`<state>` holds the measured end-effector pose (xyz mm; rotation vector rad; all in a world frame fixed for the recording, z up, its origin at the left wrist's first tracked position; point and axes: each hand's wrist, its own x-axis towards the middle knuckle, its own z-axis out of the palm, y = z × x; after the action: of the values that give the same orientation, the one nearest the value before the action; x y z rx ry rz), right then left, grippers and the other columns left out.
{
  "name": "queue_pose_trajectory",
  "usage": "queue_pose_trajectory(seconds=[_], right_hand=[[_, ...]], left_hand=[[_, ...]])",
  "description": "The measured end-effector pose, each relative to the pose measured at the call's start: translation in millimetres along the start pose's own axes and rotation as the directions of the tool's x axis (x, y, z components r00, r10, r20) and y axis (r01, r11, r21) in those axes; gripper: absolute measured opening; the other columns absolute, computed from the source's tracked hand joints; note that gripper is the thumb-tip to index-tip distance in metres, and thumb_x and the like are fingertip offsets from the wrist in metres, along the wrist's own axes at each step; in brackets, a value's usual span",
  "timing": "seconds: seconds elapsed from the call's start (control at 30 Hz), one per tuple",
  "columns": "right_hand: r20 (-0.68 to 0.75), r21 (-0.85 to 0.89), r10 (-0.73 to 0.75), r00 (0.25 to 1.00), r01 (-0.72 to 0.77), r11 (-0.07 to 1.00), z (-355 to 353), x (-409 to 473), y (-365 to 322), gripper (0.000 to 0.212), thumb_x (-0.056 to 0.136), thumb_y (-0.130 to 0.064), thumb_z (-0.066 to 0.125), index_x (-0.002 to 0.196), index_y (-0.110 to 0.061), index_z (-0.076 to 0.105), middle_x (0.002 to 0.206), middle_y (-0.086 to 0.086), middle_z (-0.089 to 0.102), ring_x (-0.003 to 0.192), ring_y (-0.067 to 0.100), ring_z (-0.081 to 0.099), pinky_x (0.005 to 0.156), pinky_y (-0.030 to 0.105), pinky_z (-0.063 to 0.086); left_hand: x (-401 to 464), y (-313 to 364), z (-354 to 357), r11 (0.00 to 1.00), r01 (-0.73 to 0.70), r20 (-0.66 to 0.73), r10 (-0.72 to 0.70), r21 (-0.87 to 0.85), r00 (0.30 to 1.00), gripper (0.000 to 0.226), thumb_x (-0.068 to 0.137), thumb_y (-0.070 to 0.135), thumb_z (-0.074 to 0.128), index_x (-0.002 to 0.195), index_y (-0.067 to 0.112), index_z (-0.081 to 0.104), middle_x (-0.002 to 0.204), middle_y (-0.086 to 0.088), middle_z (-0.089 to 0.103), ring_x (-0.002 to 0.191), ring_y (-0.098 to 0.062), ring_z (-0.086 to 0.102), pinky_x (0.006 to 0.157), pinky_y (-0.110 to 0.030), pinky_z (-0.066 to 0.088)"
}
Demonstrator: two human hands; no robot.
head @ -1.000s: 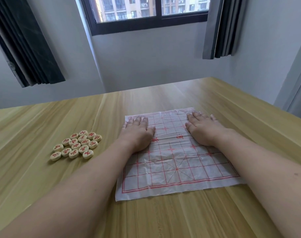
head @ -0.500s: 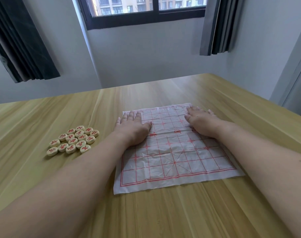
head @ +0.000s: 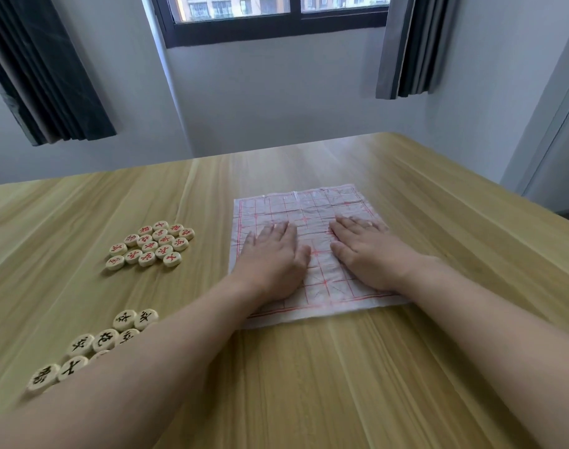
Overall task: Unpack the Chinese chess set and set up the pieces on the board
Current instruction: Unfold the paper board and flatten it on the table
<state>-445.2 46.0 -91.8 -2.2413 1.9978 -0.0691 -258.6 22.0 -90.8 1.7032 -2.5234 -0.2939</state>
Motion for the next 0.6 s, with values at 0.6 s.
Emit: queue_pose_trajectory(seconds=[0.6], right_hand=[[0.091, -0.01, 0.086, 0.992, -0.085, 0.996, -5, -16, 18, 0.061, 0.101, -0.051, 0.012, 0.154, -0.025, -0.004, 0.161, -0.002, -0.012, 0.148, 0.013, -0.01, 0.119, 0.037, -0.007]], left_hand=[[-19, -29, -3, 0.991, 0.123, 0.05, -0.126, 0.06, 0.991, 0.074, 0.1, 0.059, 0.014, 0.158, 0.016, -0.002, 0.166, -0.005, -0.008, 0.152, -0.021, -0.011, 0.123, -0.041, -0.008]])
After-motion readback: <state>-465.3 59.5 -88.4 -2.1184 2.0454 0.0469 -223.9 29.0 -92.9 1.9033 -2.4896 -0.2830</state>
